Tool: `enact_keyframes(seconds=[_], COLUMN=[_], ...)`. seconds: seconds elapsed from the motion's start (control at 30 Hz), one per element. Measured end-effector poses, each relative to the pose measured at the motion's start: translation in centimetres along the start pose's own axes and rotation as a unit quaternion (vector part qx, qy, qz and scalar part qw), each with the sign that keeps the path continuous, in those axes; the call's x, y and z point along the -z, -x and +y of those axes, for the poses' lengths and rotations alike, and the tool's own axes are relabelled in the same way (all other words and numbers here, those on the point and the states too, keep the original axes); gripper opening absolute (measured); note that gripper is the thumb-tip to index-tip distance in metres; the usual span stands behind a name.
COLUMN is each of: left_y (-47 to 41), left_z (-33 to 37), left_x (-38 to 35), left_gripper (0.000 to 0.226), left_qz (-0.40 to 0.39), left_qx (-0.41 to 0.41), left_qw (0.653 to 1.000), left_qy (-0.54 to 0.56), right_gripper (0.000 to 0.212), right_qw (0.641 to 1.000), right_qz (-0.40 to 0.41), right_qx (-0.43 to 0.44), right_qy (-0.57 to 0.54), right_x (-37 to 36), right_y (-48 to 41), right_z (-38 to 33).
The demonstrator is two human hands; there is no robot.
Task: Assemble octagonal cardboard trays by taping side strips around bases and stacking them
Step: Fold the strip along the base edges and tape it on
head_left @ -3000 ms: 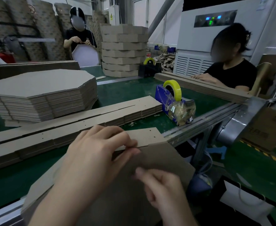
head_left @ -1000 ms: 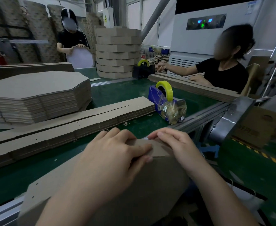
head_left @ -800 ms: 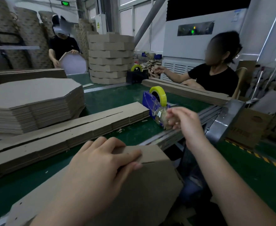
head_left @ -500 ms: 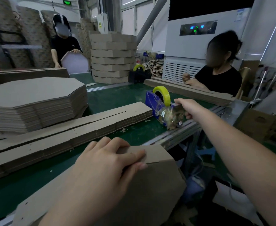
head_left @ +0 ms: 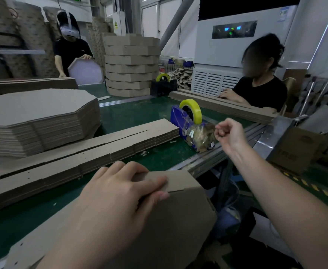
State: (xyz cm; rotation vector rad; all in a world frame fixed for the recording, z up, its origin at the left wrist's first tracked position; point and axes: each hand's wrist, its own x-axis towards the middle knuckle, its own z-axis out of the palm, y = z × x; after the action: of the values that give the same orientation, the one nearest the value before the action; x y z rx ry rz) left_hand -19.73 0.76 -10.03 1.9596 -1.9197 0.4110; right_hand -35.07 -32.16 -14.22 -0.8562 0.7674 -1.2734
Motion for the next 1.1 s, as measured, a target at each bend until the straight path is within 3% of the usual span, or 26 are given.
enact_keyframes(seconds=[0.1,0.17,0.27,0.33,0.47,0.57,0.67,0.73,0.83,0.97,1.1], left_y=[-0.1,0.0,0.0,0.0,0.0,-0.1,0.0,0.1,0.3,0.5,0.5], left_z=[0.0,0.1,0.2,0.3,0.4,0.6,0.6,0.5,0.3,0.2,0.4], left_x=[0.1,0.1,0.2,0.3,0.4,0.5,0.6,0.6,0.4,0.3,0.3], left_gripper=[0.041,0.041,0.042,0.042,0.042,0.045,0.031,0.022,0.029,0.032,0.034], left_qz=[-0.005,-0.008,-0.011,-0.010,-0.008,-0.024,-0.029,-0.032,-0.047,-0.035,-0.028], left_qx=[0.002,0.002,0.005,0.008,0.003,0.008,0.013,0.016,0.022,0.011,0.010], left_qw=[1.000,1.000,1.000,1.000,1.000,1.000,0.999,0.999,0.999,0.999,1.000], left_qy=[0.001,0.003,0.008,0.012,0.013,0.011,0.014,0.012,0.009,0.001,-0.004], right_gripper=[0.038,0.040,0.022,0.020,0.010,0.006,0.010,0.016,0.016,0.039,0.038], right_qw=[0.999,0.992,0.941,0.926,0.925,0.939,0.953,0.960,0.980,0.997,0.998], right_qz=[-0.005,0.022,0.110,0.123,0.028,-0.053,-0.186,-0.220,-0.177,-0.076,-0.062], right_qx=[0.033,0.058,0.077,0.086,0.163,0.201,0.181,0.136,0.058,0.008,-0.024], right_qy=[-0.013,0.106,0.312,0.347,0.343,0.274,0.159,0.112,0.067,0.020,0.014], right_x=[1.1,1.4,2.0,2.6,1.3,-1.1,-2.5,-2.9,-3.5,-4.4,-4.8], right_y=[0.7,0.9,1.3,2.2,7.0,12.3,18.4,22.0,25.3,26.5,27.1], right_z=[1.2,1.5,1.5,1.3,0.3,-0.9,-1.8,-1.0,2.0,4.1,4.5])
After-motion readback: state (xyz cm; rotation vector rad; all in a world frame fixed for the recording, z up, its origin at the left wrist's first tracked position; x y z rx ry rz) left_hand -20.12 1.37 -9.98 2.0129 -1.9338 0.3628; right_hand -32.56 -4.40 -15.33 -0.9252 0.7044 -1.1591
